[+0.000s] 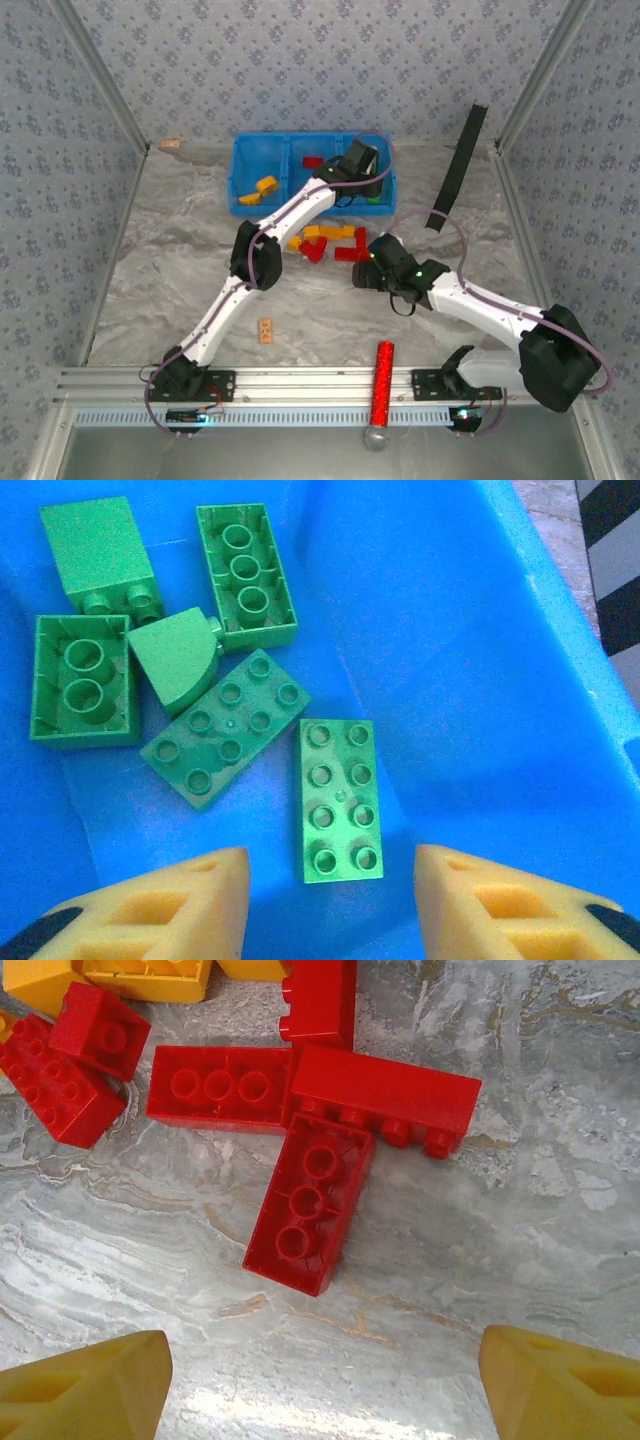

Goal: Sort the legos into containers by color
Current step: Pick up the lego from the center of the table.

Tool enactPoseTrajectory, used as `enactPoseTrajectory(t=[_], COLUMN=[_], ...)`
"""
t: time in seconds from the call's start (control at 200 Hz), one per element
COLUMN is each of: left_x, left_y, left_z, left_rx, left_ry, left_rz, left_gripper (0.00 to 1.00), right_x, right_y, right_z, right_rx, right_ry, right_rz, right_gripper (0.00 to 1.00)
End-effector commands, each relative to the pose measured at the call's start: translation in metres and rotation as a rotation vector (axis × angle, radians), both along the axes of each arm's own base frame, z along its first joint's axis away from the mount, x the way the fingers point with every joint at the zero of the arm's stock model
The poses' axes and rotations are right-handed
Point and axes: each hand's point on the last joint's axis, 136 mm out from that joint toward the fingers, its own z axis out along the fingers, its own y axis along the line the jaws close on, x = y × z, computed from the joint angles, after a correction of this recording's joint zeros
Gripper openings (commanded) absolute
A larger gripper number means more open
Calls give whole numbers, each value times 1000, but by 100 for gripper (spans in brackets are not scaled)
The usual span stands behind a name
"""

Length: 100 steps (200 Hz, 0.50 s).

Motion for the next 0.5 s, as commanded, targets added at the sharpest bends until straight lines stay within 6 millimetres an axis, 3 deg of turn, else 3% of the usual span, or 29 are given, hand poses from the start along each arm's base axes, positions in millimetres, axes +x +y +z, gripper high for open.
enactPoseTrajectory(t=[0.0, 0.25, 0.395, 0.495], left_x=[0, -25, -41, -53], left_y=[-6, -13, -9, 2], left_z=[76, 135, 160, 166], left_rx=[-105, -158, -160, -121], left_ry=[-103, -158, -177, -166], left_rz=[-51, -208, -270, -295], left_gripper=[46, 46, 46, 46], right_x=[3, 9, 14, 17], right_y=[5, 18, 24, 25], right_z=[-5, -24, -36, -45], right_rx=[25, 33, 20, 0], right_ry=[4, 39, 56, 71], right_rz=[-20, -15, -14, -25], right_gripper=[81, 81, 79, 75])
